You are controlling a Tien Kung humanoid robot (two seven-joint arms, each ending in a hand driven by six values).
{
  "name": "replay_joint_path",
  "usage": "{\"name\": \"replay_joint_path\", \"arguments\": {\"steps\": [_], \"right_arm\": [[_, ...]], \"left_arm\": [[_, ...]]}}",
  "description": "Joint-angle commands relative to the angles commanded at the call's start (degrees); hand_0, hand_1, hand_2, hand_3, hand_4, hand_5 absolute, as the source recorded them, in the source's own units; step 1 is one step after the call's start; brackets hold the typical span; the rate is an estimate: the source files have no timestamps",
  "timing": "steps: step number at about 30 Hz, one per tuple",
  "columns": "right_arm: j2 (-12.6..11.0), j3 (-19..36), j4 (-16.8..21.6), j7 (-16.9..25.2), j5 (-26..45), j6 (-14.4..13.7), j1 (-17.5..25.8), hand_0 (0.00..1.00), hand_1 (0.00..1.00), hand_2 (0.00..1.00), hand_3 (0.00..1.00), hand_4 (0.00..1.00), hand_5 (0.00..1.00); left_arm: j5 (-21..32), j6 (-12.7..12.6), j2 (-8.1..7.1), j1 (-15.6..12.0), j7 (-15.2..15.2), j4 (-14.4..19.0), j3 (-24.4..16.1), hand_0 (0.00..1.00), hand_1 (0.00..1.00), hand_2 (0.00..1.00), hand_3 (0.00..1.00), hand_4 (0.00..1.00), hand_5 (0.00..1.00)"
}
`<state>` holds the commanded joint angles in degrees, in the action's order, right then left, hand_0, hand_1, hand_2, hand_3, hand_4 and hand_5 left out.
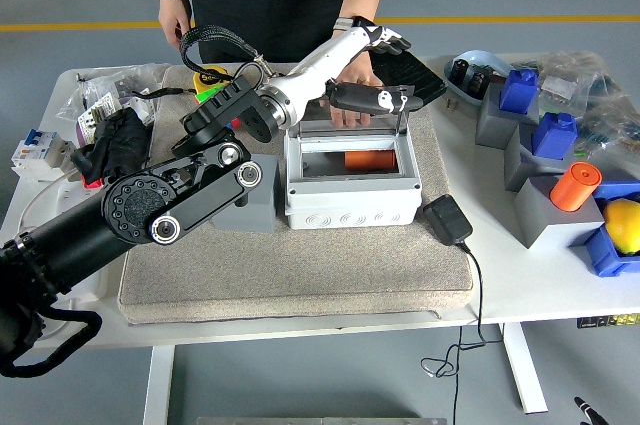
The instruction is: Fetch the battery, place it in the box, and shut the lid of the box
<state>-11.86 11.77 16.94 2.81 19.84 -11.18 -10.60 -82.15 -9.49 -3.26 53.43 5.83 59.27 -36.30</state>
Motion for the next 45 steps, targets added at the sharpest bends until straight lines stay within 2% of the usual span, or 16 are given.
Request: {"name": "replay_joint_path", "arguments": {"steps": [4, 8, 9, 13, 14, 15, 20, 21, 26, 27, 35, 41, 45], "right_arm": [[0.0, 0.1, 0.0, 0.0, 0.0, 0.0, 0.0, 0.707, 0.685, 0.684, 0.589, 0.979, 0.484], [-0.1, 0.2, 0.0, -0.1, 0.0, 0.1, 0.1, 0.707, 0.685, 0.684, 0.589, 0.979, 0.484], [-0.1, 0.2, 0.0, -0.1, 0.1, 0.1, 0.2, 0.706, 0.685, 0.683, 0.589, 0.979, 0.484], [0.0, 0.3, 0.0, -0.1, 0.0, 0.2, 0.3, 0.706, 0.685, 0.683, 0.589, 0.979, 0.484], [0.0, 0.4, 0.0, -0.1, -0.1, 0.2, 0.3, 0.706, 0.685, 0.683, 0.589, 0.979, 0.484], [0.0, 0.5, 0.0, -0.1, -0.2, 0.2, 0.3, 0.708, 0.685, 0.683, 0.589, 0.979, 0.484], [0.0, 0.7, 0.0, -0.1, -0.2, 0.2, 0.3, 0.708, 0.685, 0.683, 0.589, 0.979, 0.484], [0.0, 0.7, 0.0, -0.1, -0.2, 0.2, 0.3, 0.708, 0.685, 0.683, 0.589, 0.979, 0.485], [0.1, 0.8, 0.0, -0.1, -0.2, 0.2, 0.3, 0.708, 0.685, 0.683, 0.589, 0.979, 0.485], [0.1, 0.9, 0.0, -0.1, -0.2, 0.2, 0.3, 0.708, 0.685, 0.683, 0.589, 0.979, 0.484], [0.1, 0.7, 0.0, -0.1, -0.1, 0.4, 0.4, 0.707, 0.685, 0.683, 0.589, 0.978, 0.484], [0.1, 0.7, 0.0, -0.1, -0.1, 0.4, 0.5, 0.707, 0.685, 0.683, 0.589, 0.978, 0.484], [0.1, 0.8, 0.0, -0.1, -0.2, 0.3, 0.4, 0.709, 0.685, 0.683, 0.589, 0.978, 0.484]], "left_arm": [[-0.5, 0.6, -0.22, 0.4, 0.5, -2.3, 0.3, 0.88, 0.868, 0.838, 0.829, 0.998, 0.575], [-1.4, 2.6, -0.77, 0.4, 3.0, -3.2, 1.0, 0.88, 0.868, 0.838, 0.829, 0.998, 0.575], [-1.5, 3.2, -0.87, 0.3, 3.7, -3.2, 1.1, 0.772, 0.808, 0.795, 0.793, 0.998, 0.576], [-1.9, 4.5, -1.28, 0.0, 5.8, -2.8, 0.8, 0.772, 0.808, 0.795, 0.793, 0.998, 0.576], [-2.3, 5.0, -1.44, -0.1, 6.4, -2.3, 0.7, 0.772, 0.808, 0.795, 0.793, 0.998, 0.576], [-2.6, 5.3, -1.57, -0.3, 6.9, -1.9, 0.5, 0.67, 0.756, 0.757, 0.765, 0.998, 0.552], [-2.1, 6.4, -2.27, -0.7, 8.3, 1.5, -0.4, 0.67, 0.756, 0.757, 0.765, 0.998, 0.552], [-1.4, 6.6, -2.42, -0.7, 8.7, 2.5, -0.6, 0.56, 0.725, 0.727, 0.744, 0.998, 0.568], [-1.7, 7.9, -2.7, -1.0, 10.7, 5.6, -0.6, 0.56, 0.725, 0.727, 0.744, 0.998, 0.568], [-1.7, 8.2, -2.75, -1.1, 11.1, 6.0, -0.6, 0.516, 0.71, 0.718, 0.736, 0.998, 0.586], [-1.5, 10.0, -3.2, -1.7, 13.3, 9.7, -0.3, 0.509, 0.708, 0.713, 0.735, 0.998, 0.588], [-0.4, 11.2, -3.8, -2.6, 14.7, 12.6, 2.0, 0.499, 0.703, 0.711, 0.731, 0.998, 0.593], [0.2, 11.6, -3.65, -3.0, 15.2, 13.1, 3.8, 0.496, 0.702, 0.709, 0.73, 0.998, 0.593]]}}
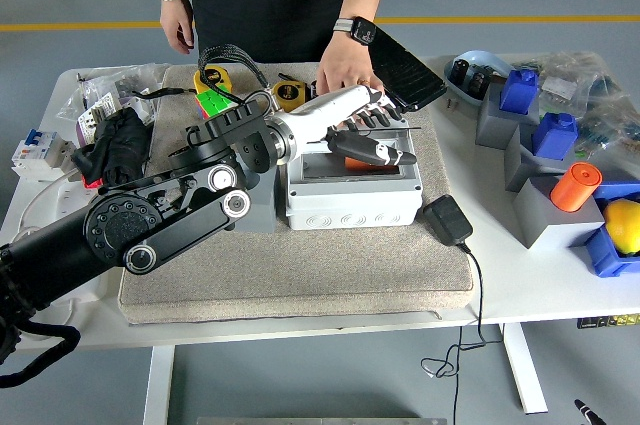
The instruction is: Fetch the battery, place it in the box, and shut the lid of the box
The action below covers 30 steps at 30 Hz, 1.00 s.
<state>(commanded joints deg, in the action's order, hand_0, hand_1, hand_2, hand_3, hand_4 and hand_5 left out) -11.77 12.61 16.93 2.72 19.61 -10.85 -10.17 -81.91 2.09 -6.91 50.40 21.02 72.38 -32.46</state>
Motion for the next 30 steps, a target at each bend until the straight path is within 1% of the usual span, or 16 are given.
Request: {"name": "replay_joint_path", "arguments": {"steps": [6, 12, 19, 30], "right_arm": [[0.0, 0.1, 0.0, 0.1, -0.1, -0.1, -0.1, 0.707, 0.685, 0.683, 0.59, 0.979, 0.484], [0.1, -0.2, 0.0, 0.0, 0.1, 0.0, 0.1, 0.71, 0.685, 0.683, 0.589, 0.978, 0.484], [0.1, 0.0, 0.0, 0.0, -0.1, -0.1, 0.0, 0.708, 0.685, 0.683, 0.589, 0.979, 0.484], [0.1, 0.1, 0.0, 0.1, -0.1, -0.2, 0.0, 0.707, 0.685, 0.683, 0.589, 0.979, 0.484]], "left_arm": [[0.6, 0.0, 0.34, -0.4, 0.0, -0.4, 1.5, 0.495, 0.702, 0.709, 0.729, 0.998, 0.594], [1.0, 0.0, 0.32, -0.8, 0.1, 0.5, 2.3, 0.495, 0.702, 0.711, 0.73, 0.998, 0.595], [1.9, 0.2, 0.37, -1.4, 0.1, 0.2, 3.3, 0.495, 0.704, 0.711, 0.731, 0.998, 0.593], [2.7, -0.1, 0.28, -2.2, -0.6, 0.7, 2.9, 0.495, 0.704, 0.712, 0.729, 0.998, 0.595]]}}
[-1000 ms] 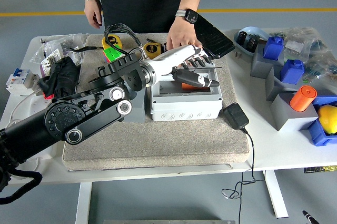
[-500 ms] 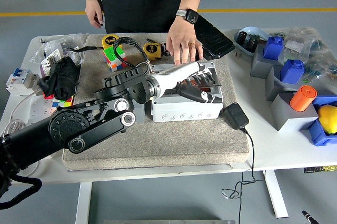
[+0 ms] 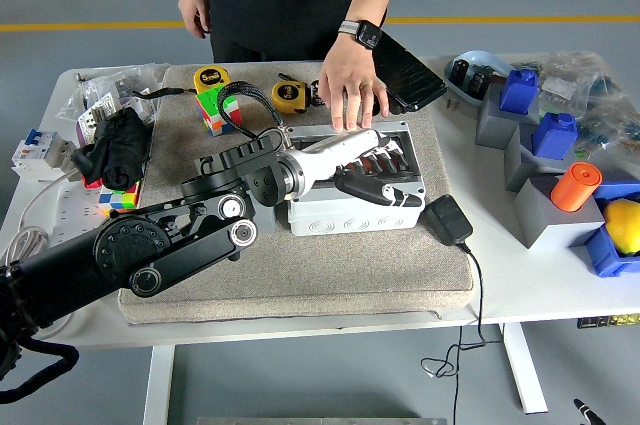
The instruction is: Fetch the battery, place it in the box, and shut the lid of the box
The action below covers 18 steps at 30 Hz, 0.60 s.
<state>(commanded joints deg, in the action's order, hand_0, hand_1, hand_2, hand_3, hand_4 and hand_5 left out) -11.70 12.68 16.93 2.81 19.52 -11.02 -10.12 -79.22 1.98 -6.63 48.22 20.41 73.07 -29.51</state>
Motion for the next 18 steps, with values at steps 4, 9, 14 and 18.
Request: {"name": "replay_joint_path", "arguments": {"steps": [4, 9, 14, 18], "right_arm": [[0.0, -0.2, 0.0, 0.0, 0.1, 0.0, 0.0, 0.707, 0.685, 0.683, 0.589, 0.979, 0.484], [0.1, -0.4, 0.0, 0.0, 0.2, 0.1, 0.1, 0.707, 0.685, 0.683, 0.59, 0.98, 0.484], [0.1, -0.2, 0.0, 0.0, 0.2, 0.1, 0.0, 0.706, 0.685, 0.683, 0.59, 0.979, 0.484], [0.1, -0.2, 0.0, 0.0, 0.1, 0.0, 0.1, 0.706, 0.685, 0.683, 0.589, 0.979, 0.483]], "left_arm": [[1.0, -1.5, 0.05, -0.6, -1.8, -0.1, -0.1, 0.495, 0.704, 0.712, 0.729, 0.998, 0.595], [3.0, -4.2, 0.51, -1.5, -5.0, -1.1, 1.1, 0.498, 0.703, 0.709, 0.73, 0.998, 0.593], [4.0, -5.2, 0.76, -1.8, -6.3, -2.0, 1.6, 0.498, 0.704, 0.709, 0.727, 0.998, 0.597], [4.5, -6.1, 0.75, -1.9, -7.3, -2.3, 1.5, 0.497, 0.703, 0.705, 0.725, 0.998, 0.594]]}}
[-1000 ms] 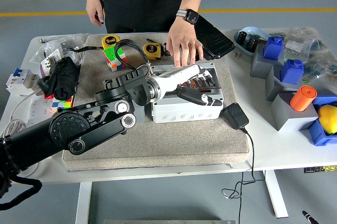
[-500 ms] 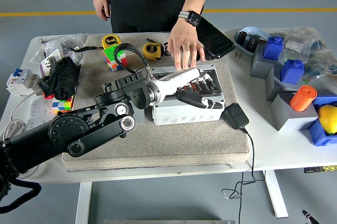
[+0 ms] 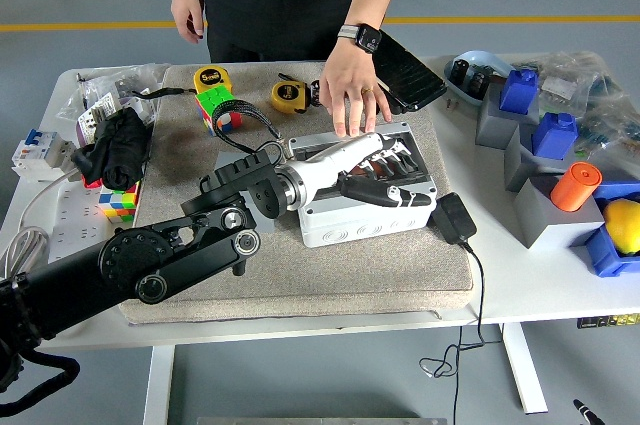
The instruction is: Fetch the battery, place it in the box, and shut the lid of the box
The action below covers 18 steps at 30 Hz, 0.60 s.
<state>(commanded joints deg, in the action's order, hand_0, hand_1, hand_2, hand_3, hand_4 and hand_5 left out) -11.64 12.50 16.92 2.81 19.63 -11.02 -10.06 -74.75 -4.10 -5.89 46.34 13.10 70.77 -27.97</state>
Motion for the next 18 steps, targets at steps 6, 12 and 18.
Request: {"name": "replay_joint_path", "arguments": {"steps": [6, 12, 18], "right_arm": [[0.1, -0.1, 0.0, 0.1, 0.0, 0.0, 0.1, 0.706, 0.685, 0.683, 0.589, 0.979, 0.484], [0.1, -0.2, 0.0, 0.1, 0.1, 0.1, 0.1, 0.707, 0.685, 0.683, 0.589, 0.978, 0.483], [0.1, 0.0, 0.0, 0.1, 0.1, 0.1, 0.1, 0.707, 0.685, 0.683, 0.589, 0.978, 0.483]], "left_arm": [[-1.3, -1.8, -0.05, -0.6, -2.0, 0.4, -0.1, 0.499, 0.703, 0.705, 0.721, 0.998, 0.593], [-5.3, -5.6, 0.03, -1.0, -6.2, -0.4, 1.2, 0.701, 0.741, 0.728, 0.736, 0.998, 0.584], [-7.9, -7.4, 0.1, -1.3, -7.7, -2.2, 2.6, 0.808, 0.81, 0.784, 0.778, 0.998, 0.579]]}}
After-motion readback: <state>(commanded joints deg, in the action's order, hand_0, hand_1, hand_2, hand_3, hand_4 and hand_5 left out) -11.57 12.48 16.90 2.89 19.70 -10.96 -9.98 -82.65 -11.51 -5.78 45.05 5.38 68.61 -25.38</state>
